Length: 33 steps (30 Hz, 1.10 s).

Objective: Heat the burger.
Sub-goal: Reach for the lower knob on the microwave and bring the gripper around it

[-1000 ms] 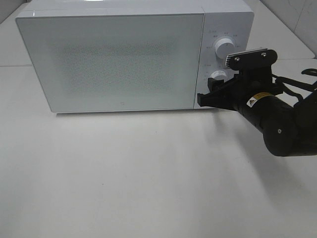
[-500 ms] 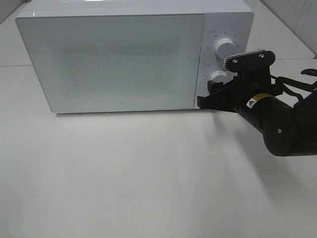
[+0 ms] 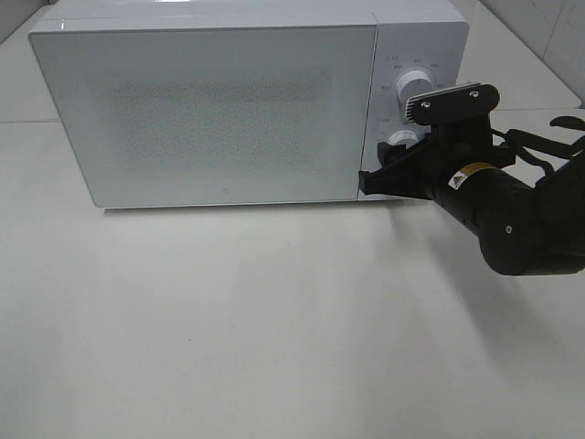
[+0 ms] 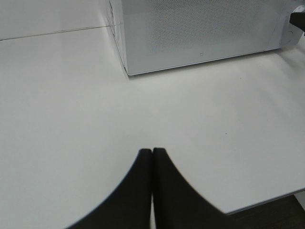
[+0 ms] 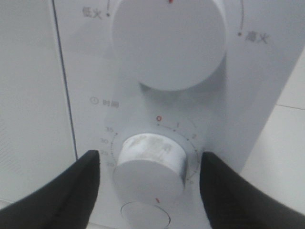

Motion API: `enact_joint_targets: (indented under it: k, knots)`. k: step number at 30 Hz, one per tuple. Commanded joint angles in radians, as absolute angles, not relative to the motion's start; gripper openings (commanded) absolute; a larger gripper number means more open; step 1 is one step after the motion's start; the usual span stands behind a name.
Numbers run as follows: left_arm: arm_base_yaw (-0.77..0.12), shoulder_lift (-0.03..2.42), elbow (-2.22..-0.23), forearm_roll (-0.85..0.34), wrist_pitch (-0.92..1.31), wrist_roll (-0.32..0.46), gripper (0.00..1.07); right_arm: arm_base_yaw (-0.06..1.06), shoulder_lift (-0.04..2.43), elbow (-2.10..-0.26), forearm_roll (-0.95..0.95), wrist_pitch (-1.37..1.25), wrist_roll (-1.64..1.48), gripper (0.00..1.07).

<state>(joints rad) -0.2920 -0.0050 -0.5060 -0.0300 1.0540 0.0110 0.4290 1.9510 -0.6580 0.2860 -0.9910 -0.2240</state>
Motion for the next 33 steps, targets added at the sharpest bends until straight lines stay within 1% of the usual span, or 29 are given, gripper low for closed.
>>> enact_joint_targets:
  k: [1, 15, 22, 33]
  knots:
    - [-0.288, -0.023, -0.504, -0.026, 1.041, 0.01, 0.0, 0.432, 1.946, -0.669, 0.282, -0.989, -0.238, 0.59]
    - [-0.288, -0.023, -0.504, -0.026, 1.041, 0.01, 0.0, 0.432, 1.947, -0.671, 0.285, -0.992, -0.238, 0.59]
    - [-0.288, -0.023, -0.504, -0.026, 1.041, 0.01, 0.0, 0.432, 1.985, -0.688, 0.286, -0.994, -0.253, 0.59]
    - [-0.288, -0.023, -0.504, -0.026, 1.041, 0.01, 0.0, 0.432, 1.99, -0.688, 0.286, -1.052, -0.26, 0.57]
